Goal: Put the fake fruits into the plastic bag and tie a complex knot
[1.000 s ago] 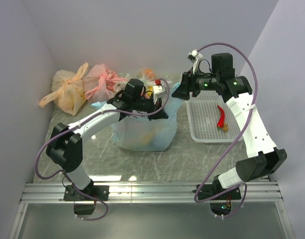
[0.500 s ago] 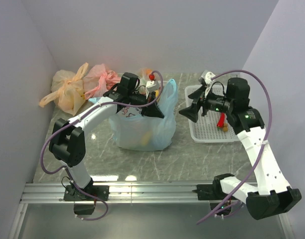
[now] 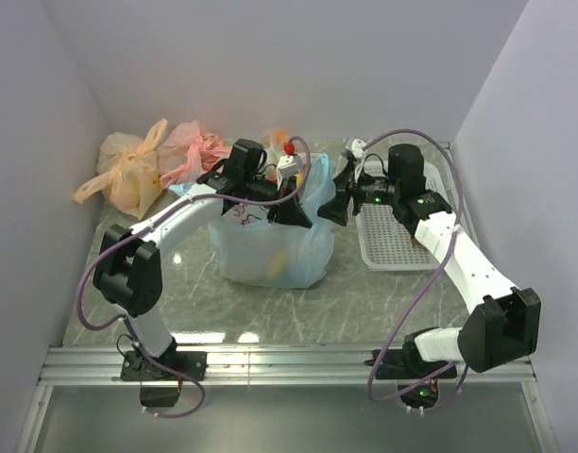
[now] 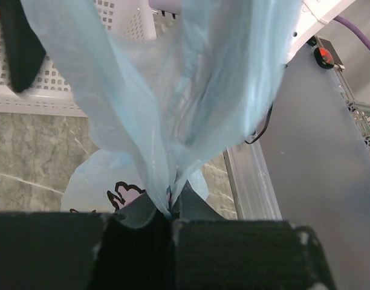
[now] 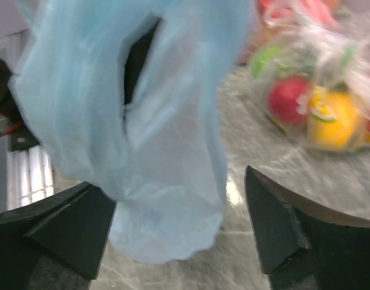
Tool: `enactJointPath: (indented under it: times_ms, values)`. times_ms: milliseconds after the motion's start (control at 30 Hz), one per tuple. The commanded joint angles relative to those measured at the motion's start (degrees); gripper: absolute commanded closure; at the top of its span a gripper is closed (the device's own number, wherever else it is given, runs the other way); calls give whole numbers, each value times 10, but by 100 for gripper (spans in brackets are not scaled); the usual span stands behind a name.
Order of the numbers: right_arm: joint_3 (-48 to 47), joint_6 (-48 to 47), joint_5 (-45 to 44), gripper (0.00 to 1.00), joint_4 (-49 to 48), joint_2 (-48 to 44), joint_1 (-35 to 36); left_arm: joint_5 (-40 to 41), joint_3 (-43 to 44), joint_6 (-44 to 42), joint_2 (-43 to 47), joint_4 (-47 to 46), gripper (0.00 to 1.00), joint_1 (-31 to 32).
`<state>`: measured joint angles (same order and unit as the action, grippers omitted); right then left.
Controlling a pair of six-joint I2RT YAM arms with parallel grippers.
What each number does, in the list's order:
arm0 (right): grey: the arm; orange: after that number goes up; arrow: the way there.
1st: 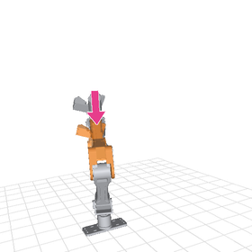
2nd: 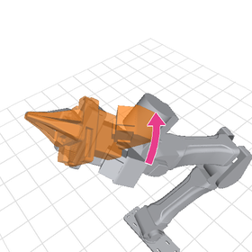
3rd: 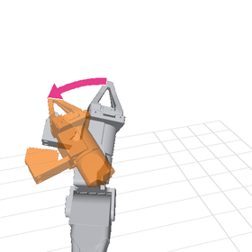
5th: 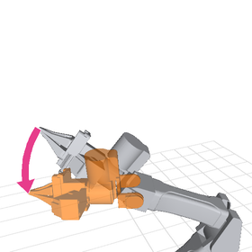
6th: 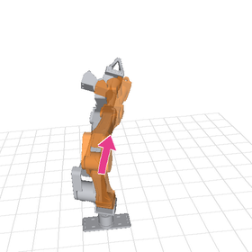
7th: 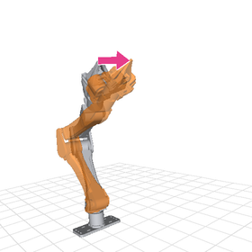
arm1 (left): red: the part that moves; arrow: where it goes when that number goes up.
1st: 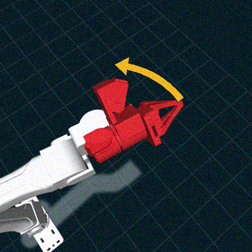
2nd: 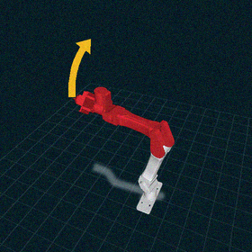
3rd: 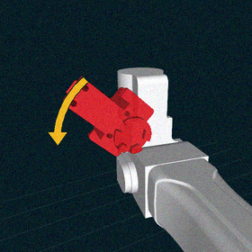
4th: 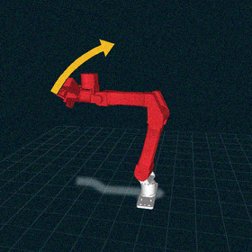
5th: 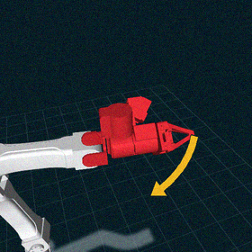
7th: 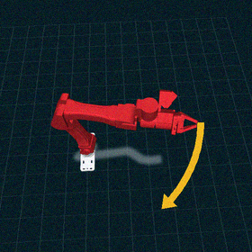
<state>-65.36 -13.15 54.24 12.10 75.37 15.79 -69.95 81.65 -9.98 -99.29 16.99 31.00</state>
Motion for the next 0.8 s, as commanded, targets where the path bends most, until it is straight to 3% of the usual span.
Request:
enactJointPath:
  times_ms: [0,33,67,133,167,233,267,467,567,700,767]
  values:
    - [-25,-19,36,20,-14,6,22,-22,-1,12,9,-37,91,4]
    - [-26,-24,39,28,3,10,30,-20,-3,14,12,-41,91,3]
    - [-28,-33,39,45,8,13,35,-2,-3,14,13,-42,88,3]
    - [-31,-27,34,63,10,25,39,41,-10,27,22,-57,79,5]
    - [-40,3,34,100,16,34,42,80,-13,40,29,-67,73,5]
    - [-94,57,46,100,55,67,41,129,-16,40,57,-59,65,4]
    - [-120,68,47,100,67,75,41,147,-17,32,69,-36,56,2]
    - [-103,77,30,100,63,55,33,206,24,-269,108,198,32,-14]
    - [-104,62,37,100,78,57,33,227,29,-367,99,294,30,-13]
    - [-108,59,35,100,86,64,33,249,15,-403,67,329,31,-14]
    - [-110,67,18,100,87,66,32,258,8,-398,63,325,41,-16]
